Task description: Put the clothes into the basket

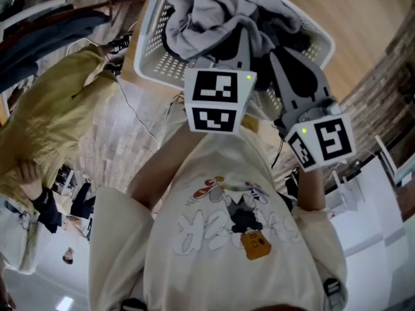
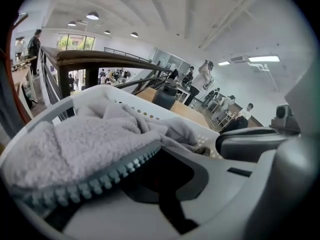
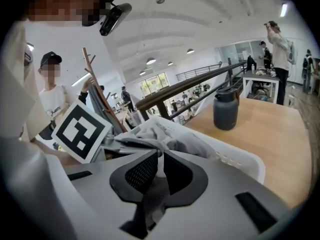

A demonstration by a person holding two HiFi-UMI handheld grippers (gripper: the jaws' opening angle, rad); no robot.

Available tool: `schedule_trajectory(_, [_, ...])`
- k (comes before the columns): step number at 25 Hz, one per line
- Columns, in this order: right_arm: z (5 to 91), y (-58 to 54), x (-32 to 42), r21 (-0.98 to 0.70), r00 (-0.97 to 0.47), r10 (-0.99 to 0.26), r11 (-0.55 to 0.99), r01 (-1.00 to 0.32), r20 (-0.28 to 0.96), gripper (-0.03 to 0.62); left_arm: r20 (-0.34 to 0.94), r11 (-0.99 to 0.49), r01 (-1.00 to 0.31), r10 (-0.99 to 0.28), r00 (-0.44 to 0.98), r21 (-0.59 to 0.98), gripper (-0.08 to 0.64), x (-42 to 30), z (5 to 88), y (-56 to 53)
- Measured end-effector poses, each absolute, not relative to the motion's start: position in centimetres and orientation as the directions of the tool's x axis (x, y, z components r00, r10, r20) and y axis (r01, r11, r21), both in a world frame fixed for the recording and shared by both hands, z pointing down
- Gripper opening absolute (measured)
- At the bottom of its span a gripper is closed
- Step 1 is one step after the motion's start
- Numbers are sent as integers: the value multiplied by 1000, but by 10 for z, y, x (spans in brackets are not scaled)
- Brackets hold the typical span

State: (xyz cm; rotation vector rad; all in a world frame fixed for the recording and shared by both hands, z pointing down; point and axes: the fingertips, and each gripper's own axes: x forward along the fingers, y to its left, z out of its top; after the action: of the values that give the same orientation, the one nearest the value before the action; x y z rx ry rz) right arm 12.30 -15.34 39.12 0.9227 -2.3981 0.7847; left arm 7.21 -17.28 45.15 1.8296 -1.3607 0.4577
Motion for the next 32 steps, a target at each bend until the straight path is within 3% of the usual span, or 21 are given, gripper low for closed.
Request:
schedule_trajectory(3, [406,-142,112,-345,-672,-399,631,-695,623,46,692,-121,-918,-621,368,379,2,76,456,-178])
schedule_trajectory(11, [474,-145,101,-299,-564,-432,540,-787,704,44,698,-118,-857,-530,482,502,0,79,495,-182])
schedule_trajectory(19, [509,-165,107,-254,-491,-462,484,-838,739,41,690,-117,-854,-538,484,507,0,83,515,-191])
schedule_trajectory(32, [470,-153,114,-316,-507,-454,432,-844,733,41,706,-97,-867,-540,459,489,0,84,477,-177])
